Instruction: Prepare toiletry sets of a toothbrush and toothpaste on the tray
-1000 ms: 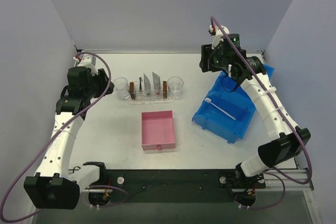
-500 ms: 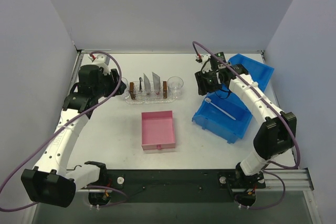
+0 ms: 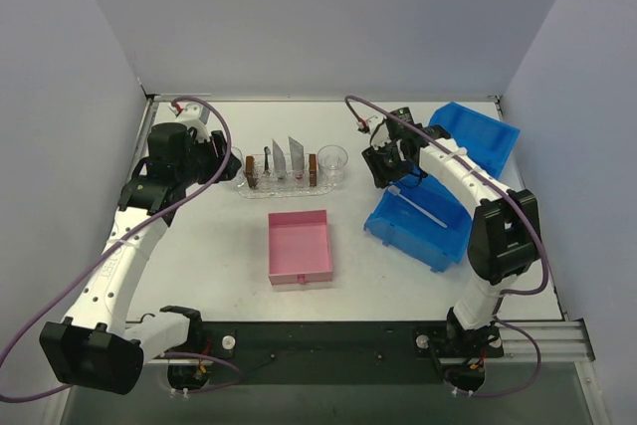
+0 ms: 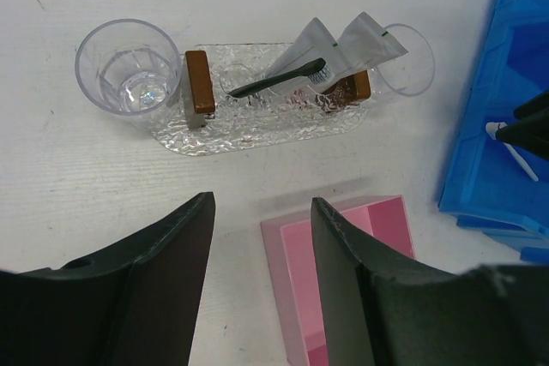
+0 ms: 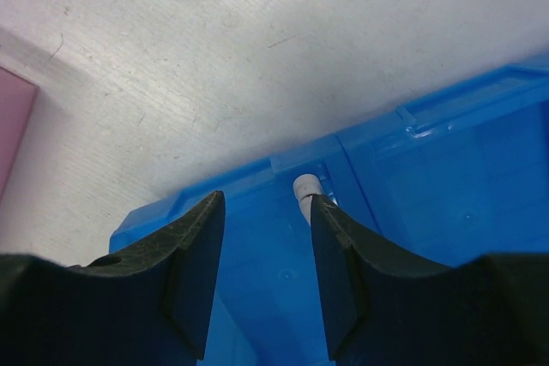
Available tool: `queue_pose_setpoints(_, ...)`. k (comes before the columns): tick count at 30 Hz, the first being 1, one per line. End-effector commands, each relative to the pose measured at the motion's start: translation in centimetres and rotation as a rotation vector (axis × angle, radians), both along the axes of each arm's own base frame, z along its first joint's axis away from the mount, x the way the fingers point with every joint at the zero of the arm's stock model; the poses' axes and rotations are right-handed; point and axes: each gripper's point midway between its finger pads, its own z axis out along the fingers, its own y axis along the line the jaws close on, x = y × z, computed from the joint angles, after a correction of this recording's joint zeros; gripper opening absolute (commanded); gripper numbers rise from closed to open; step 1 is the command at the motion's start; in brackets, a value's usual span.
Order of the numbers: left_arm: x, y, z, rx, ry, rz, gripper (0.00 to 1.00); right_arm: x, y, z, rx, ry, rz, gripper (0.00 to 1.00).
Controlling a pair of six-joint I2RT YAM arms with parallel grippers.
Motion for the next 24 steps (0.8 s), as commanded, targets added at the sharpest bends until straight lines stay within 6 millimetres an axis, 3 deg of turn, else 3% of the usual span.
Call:
queue_pose_setpoints(1, 0.7, -0.6, 1.7, -0.003, -0.071, -0.036, 0.59, 0.4, -0.6, -0.6, -0.070, -0.026, 0.049, 0.40)
queue_pose_setpoints(24, 0.1, -0.4, 1.7, 0.011, -0.082, -0.050, 0.59, 0.0, -2.5, -3.8, -0.191, 0.015, 0.099, 0.36)
